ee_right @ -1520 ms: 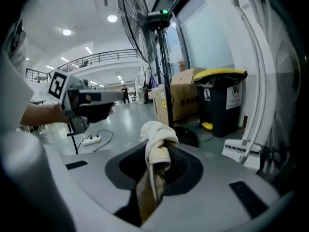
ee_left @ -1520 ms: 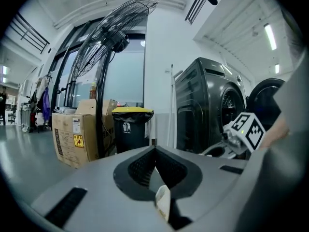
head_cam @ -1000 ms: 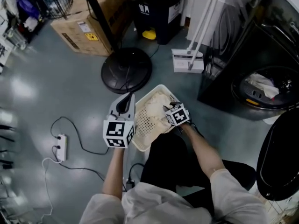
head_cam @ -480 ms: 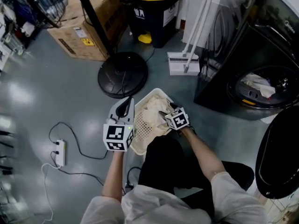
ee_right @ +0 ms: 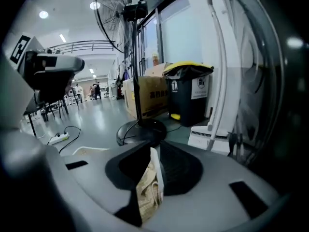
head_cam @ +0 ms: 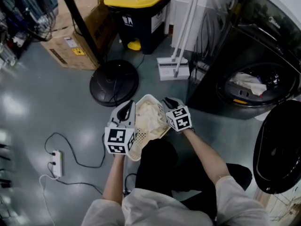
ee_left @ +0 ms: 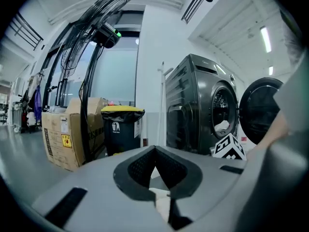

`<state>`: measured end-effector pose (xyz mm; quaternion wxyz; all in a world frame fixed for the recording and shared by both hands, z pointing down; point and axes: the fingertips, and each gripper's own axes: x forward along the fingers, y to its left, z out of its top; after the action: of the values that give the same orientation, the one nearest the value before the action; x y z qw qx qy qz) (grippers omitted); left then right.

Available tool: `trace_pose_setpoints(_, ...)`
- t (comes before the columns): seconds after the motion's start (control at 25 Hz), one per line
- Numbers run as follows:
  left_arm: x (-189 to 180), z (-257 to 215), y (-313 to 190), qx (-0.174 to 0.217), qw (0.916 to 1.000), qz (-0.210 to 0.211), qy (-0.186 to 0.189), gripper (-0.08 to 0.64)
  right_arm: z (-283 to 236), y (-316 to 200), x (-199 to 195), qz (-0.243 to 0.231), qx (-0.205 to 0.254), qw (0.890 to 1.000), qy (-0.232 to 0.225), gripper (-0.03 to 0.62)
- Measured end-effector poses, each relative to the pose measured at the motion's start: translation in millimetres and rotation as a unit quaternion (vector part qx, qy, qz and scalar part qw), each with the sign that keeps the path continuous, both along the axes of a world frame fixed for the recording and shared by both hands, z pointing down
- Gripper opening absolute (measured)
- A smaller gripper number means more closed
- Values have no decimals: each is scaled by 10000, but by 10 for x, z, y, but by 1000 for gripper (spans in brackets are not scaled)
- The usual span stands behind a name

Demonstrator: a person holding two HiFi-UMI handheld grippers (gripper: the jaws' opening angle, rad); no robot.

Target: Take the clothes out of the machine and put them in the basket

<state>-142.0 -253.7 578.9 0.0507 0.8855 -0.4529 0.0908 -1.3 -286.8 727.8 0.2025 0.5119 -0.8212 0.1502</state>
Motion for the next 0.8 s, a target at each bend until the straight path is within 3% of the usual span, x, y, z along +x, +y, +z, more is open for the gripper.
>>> trace_pose_setpoints(0.16,205,-41,-28,44,9998,201,56,18,-290,22,242,186,265,9995,-29,29)
trace_pose_setpoints(0.44,865,-26,-21,-17,9962,865,131,18,-738,176,1001,812,586,9950,21,26)
trace_pose_setpoints(0.8,2164,-78,88,1,9777,2082,271,18,-1055,829,2476,2159,788,9727,321,26)
